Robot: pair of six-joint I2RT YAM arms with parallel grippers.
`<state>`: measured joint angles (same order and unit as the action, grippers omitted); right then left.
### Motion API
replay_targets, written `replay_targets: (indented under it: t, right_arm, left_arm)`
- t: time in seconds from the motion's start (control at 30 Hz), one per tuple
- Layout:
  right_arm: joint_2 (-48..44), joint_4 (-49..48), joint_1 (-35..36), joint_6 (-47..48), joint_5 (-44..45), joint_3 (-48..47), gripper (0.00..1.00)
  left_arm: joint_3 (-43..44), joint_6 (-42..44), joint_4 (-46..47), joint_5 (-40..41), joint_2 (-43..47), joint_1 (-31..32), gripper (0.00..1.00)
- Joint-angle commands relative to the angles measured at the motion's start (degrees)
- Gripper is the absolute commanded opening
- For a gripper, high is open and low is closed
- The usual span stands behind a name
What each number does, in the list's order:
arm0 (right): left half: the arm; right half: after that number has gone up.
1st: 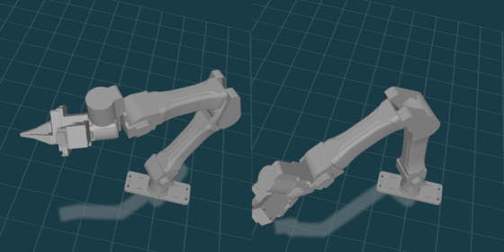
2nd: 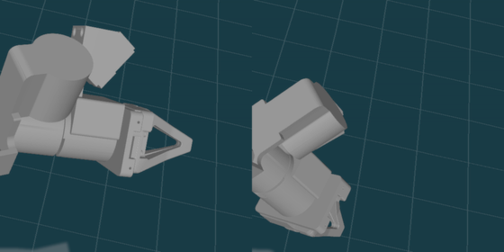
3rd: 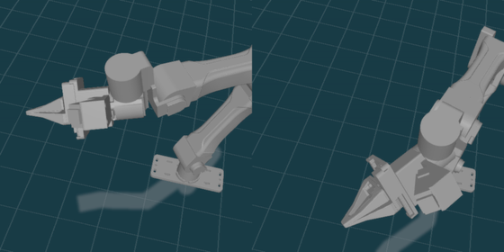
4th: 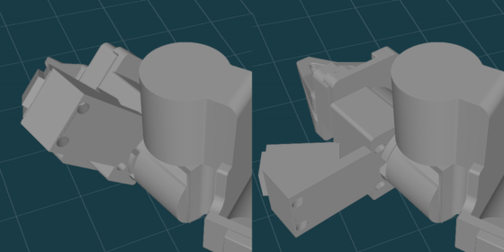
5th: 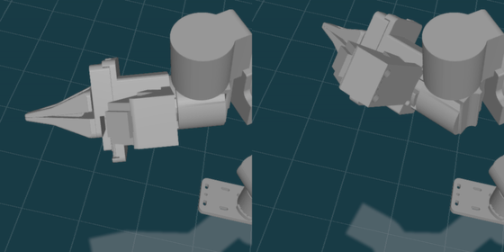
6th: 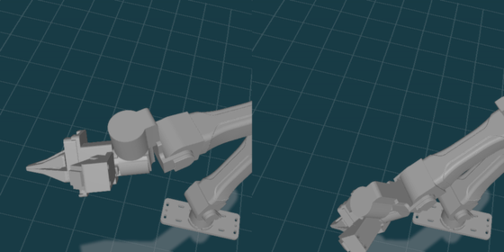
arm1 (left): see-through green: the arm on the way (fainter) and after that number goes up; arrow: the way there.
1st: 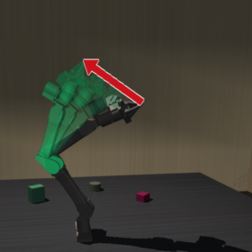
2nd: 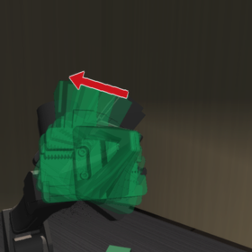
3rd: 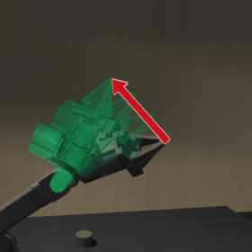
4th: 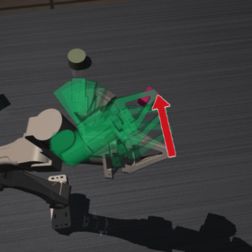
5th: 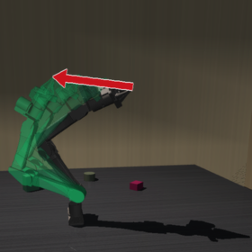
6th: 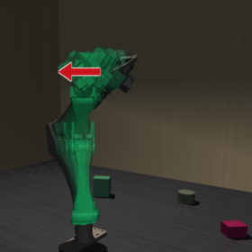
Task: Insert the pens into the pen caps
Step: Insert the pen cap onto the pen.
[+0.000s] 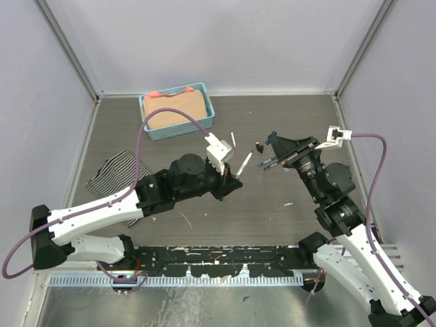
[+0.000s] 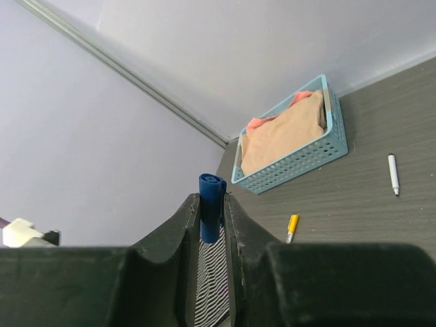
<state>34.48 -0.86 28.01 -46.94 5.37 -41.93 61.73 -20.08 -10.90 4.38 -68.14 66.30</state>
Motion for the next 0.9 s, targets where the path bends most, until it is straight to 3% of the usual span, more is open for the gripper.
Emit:
replay_targets:
  t: [0.0, 0.87]
  right_arm:
    - [-1.4, -3.4, -0.1, -0.5, -0.4, -3.1, 0.18]
    - [-2.1, -2.7, -0.1, 1.4, -6.1, -4.1, 0.18]
  left_arm:
    - [2.6, 1.5, 4.1, -1.9, -2.1, 1.1, 0.0]
    - [4.6, 2.7, 5.0, -2.5, -4.0, 1.7, 0.0]
